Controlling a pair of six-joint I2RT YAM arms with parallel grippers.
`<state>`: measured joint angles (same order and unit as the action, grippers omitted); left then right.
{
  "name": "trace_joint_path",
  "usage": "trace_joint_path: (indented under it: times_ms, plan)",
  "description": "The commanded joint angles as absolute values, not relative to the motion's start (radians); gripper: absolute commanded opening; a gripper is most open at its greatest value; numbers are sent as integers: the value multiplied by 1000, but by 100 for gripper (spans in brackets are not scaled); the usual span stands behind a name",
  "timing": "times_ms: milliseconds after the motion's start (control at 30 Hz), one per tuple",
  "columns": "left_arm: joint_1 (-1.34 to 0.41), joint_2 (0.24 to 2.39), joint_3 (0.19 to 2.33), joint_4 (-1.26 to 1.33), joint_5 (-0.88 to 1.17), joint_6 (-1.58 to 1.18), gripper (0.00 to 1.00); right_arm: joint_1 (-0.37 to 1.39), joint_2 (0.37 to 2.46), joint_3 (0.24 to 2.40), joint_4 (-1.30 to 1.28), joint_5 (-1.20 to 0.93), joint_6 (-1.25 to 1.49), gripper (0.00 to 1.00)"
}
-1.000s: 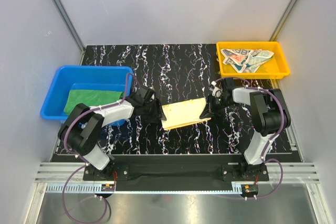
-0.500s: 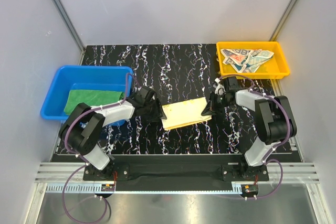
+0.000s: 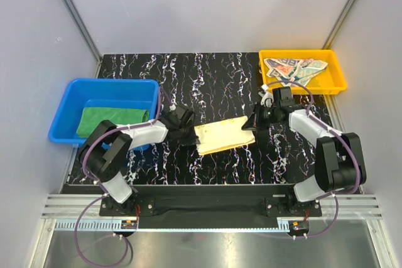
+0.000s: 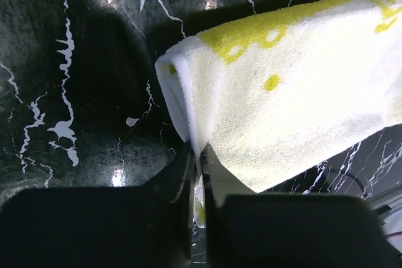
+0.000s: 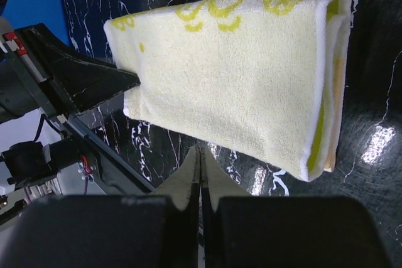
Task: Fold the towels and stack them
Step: Neatly place the folded towel into the bin
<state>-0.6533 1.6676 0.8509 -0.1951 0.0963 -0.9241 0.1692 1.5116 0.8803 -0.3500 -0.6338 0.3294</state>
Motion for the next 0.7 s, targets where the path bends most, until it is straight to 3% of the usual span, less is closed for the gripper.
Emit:
trace_joint_path:
  times_ms: [0, 233, 667]
  plan:
    - [-657, 1704, 870, -311, 3, -893, 0, 170, 1462, 911, -374, -661, 324, 1]
    - [-657, 1658, 1132, -589, -75, -631, 0, 172, 1417, 946, -416, -672, 301, 2]
    - [-543, 1443, 1400, -1029, -264, -336, 0, 170, 1399, 962, -376, -721, 322, 3]
